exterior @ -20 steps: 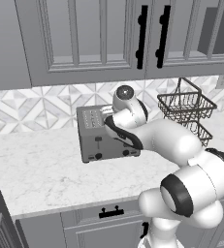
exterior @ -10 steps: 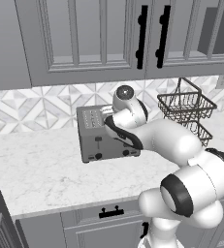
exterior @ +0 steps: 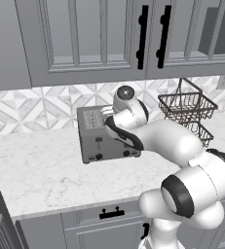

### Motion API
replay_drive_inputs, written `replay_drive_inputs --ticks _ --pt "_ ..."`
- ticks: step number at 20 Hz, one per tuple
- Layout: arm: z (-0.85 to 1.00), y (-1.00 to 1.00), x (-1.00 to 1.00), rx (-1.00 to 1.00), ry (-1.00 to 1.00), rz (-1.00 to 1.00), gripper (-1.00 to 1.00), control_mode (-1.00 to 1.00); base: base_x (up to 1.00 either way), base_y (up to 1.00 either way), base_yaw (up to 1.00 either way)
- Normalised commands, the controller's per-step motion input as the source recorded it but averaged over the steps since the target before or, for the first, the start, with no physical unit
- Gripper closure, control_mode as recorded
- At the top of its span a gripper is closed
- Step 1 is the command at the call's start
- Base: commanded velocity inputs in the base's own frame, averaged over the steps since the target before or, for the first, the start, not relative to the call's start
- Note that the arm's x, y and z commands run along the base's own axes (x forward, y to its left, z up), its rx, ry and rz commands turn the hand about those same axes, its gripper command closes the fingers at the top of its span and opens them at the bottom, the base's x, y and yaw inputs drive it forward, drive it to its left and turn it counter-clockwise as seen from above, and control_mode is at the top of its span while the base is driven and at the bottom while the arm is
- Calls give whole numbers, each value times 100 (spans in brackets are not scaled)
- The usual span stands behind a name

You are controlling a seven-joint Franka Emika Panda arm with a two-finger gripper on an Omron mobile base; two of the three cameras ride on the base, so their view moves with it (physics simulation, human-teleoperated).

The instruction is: Start the toaster. Once the lever pops up, take the bread to the plate on the dining counter.

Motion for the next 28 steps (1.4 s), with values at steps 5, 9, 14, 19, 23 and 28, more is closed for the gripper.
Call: replay_drive_inputs --ticks 5,9,14,19,23,28 --pt "0 0 0 0 0 0 -100 -100 0 0 0" --pt "0 0 0 0 0 0 -100 -100 0 0 0" --pt "0 0 0 0 0 0 -100 -100 0 0 0" --pt "0 0 0 0 0 0 -100 -100 0 0 0" --pt "0 0 0 0 0 0 -100 -100 0 0 0" --pt "0 0 0 0 0 0 -100 -100 0 0 0"
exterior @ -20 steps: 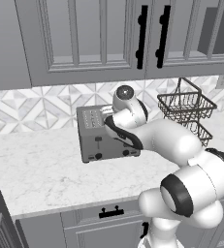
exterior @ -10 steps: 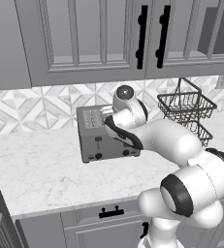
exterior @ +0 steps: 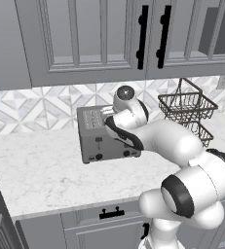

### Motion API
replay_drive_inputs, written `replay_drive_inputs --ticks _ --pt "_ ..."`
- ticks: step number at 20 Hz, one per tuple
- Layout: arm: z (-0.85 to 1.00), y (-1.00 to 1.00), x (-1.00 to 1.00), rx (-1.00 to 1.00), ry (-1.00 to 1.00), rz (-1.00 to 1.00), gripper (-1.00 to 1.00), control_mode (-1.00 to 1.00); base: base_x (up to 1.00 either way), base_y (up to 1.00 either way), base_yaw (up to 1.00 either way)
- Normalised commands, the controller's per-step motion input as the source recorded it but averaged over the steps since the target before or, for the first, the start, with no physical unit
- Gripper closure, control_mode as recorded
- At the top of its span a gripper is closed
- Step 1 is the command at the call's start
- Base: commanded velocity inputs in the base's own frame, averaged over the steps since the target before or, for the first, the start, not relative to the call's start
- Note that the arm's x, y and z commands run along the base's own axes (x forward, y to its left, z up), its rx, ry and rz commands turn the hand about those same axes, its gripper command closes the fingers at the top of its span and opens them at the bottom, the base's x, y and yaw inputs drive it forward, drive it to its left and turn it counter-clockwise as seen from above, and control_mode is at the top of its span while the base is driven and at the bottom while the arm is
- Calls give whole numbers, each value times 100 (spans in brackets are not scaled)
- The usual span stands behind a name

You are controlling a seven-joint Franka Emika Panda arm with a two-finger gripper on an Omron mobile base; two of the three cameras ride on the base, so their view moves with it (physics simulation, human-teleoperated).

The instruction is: Start the toaster. Once the lever pops up, take the bread to the plate on the dining counter.

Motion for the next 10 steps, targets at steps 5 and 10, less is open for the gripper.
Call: replay_drive_inputs --ticks 5,10 --pt "0 0 0 0 0 0 -100 -100 0 0 0" --pt "0 0 0 0 0 0 -100 -100 0 0 0"
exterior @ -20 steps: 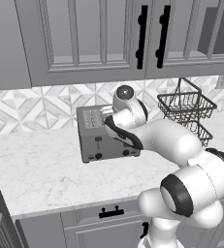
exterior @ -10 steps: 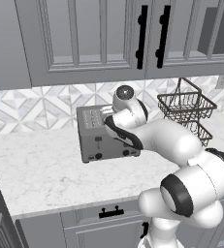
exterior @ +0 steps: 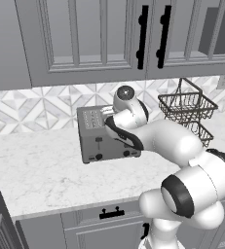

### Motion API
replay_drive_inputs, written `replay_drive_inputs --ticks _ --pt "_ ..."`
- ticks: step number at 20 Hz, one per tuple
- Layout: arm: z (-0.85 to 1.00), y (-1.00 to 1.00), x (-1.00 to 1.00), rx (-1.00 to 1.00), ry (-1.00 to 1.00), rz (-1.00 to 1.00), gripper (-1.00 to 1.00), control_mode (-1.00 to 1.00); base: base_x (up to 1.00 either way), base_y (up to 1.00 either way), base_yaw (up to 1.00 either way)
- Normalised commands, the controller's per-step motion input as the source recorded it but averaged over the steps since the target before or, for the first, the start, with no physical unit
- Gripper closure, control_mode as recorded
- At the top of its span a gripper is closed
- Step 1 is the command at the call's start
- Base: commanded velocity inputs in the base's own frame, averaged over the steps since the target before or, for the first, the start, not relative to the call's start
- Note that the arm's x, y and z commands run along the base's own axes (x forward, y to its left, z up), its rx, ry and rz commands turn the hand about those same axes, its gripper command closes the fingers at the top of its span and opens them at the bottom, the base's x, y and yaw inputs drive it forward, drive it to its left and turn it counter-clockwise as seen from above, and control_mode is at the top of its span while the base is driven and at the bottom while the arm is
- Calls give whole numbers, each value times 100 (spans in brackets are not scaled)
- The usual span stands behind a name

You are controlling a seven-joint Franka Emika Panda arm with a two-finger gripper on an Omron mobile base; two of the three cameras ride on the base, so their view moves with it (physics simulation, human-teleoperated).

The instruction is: Start the toaster. Once the lever pops up, take the bread to the plate on the dining counter.

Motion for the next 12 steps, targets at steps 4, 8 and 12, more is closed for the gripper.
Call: replay_drive_inputs --ticks 4,8,12 --pt "0 0 0 0 0 0 -100 -100 0 0 0" --pt "0 0 0 0 0 0 -100 -100 0 0 0" --pt "0 0 0 0 0 0 -100 -100 0 0 0"
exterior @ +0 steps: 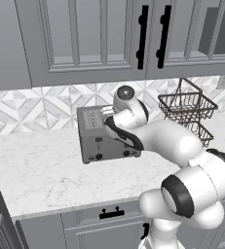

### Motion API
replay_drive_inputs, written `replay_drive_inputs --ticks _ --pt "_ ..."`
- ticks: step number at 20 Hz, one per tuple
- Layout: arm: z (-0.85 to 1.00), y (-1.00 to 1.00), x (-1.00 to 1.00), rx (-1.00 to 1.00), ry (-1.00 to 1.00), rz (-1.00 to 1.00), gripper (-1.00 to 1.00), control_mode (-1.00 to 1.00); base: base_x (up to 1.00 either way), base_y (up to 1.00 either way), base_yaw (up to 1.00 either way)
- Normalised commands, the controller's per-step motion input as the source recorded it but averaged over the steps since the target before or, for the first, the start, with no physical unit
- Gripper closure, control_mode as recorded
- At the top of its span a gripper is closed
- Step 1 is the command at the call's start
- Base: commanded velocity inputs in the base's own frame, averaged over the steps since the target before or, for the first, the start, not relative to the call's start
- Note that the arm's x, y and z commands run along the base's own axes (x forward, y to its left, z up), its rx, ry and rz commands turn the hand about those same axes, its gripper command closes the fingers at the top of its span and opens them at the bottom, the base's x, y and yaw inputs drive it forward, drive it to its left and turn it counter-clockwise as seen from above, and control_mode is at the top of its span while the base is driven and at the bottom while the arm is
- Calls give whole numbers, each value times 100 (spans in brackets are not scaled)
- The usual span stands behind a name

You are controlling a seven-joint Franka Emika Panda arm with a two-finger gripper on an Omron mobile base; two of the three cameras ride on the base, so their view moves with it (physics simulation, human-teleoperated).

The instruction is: Start the toaster. Once the lever pops up, take the bread to the plate on the dining counter.

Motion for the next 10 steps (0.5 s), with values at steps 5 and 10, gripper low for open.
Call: replay_drive_inputs --ticks 5,10 --pt "0 0 0 0 0 0 -100 -100 0 0 0" --pt "0 0 0 0 0 0 -100 -100 0 0 0"
